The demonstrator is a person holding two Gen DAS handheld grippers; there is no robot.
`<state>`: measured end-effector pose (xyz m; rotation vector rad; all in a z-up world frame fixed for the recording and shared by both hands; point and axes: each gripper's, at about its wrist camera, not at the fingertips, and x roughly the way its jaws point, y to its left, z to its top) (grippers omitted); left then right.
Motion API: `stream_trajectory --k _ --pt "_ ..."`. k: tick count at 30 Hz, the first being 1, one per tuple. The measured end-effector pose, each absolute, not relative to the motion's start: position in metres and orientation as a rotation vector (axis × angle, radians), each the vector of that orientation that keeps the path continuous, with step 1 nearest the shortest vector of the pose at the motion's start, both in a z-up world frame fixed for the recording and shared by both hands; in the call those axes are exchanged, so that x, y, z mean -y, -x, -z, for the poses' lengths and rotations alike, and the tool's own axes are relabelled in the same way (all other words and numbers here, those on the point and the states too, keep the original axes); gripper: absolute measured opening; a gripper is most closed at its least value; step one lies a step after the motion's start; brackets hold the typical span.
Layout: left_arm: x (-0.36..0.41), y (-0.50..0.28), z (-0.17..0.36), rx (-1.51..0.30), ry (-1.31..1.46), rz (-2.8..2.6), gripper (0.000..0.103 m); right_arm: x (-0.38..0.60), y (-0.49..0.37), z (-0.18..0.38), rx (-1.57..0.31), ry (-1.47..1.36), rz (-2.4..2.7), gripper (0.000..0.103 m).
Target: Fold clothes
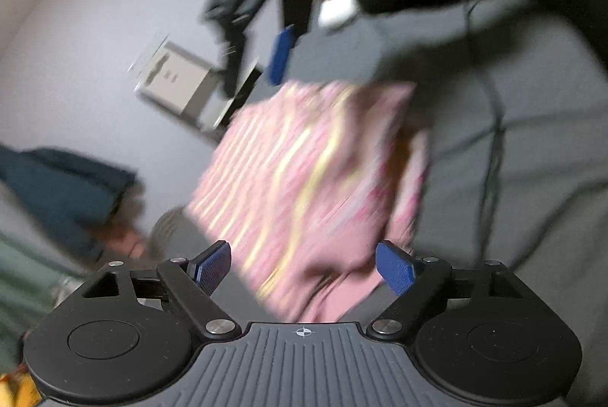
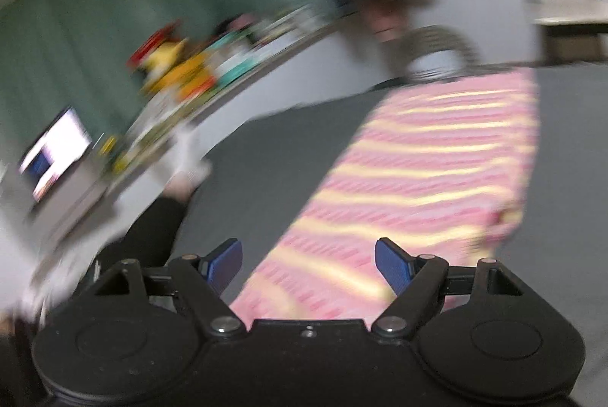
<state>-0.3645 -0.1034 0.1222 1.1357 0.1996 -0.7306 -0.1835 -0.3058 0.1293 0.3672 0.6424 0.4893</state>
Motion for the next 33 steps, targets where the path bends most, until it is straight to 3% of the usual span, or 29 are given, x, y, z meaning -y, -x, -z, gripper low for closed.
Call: stream_trajectory --k 7,10,12,14,17,22,23,24,28,31,32,33 --pt "0.055 0.342 -0.166 -0.360 -1.177 0.738 0.084 0.217 0.210 -0.121 -0.704 0.079 -0.822 0.074" --pt "0.058 0.341 -0.161 -0.359 -1.213 0.801 0.084 0.186 0.234 -0.117 -0.640 0.324 -0.843 0.062" --pt "0.065 0.342 -0.151 -0.354 -1.218 0.833 0.084 0.170 0.248 -0.116 -0.600 0.464 -0.828 0.046" --pt "0.074 0.343 -0.142 -0.357 -1.206 0.861 0.084 0.160 0.256 -0.110 -0.584 0.585 -0.814 0.039" --pt "0.084 0.337 -0.135 -0.400 -1.155 0.889 0.084 0.148 0.267 -0.101 -0.563 0.748 -0.791 0.038" --pt "0.092 0.326 -0.134 -0.423 -1.083 0.935 0.083 0.155 0.267 -0.098 -0.592 0.733 -0.776 0.030" --pt "0.093 0.321 -0.134 -0.441 -1.060 0.952 0.082 0.155 0.265 -0.099 -0.599 0.720 -0.774 0.029" --pt "0.094 0.315 -0.134 -0.462 -1.038 0.968 0.072 0.155 0.264 -0.098 -0.609 0.717 -0.769 0.025" --pt "0.101 0.297 -0.125 -0.524 -1.016 0.995 0.050 0.152 0.263 -0.087 -0.645 0.759 -0.727 0.024" --pt "0.106 0.289 -0.114 -0.541 -1.038 1.012 0.047 0.150 0.266 -0.084 -0.634 0.773 -0.710 0.024" --pt "0.108 0.288 -0.111 -0.545 -1.048 1.017 0.046 0.151 0.266 -0.084 -0.640 0.760 -0.709 0.019" --pt "0.109 0.287 -0.107 -0.546 -1.064 1.021 0.046 0.152 0.264 -0.085 -0.653 0.744 -0.709 0.007"
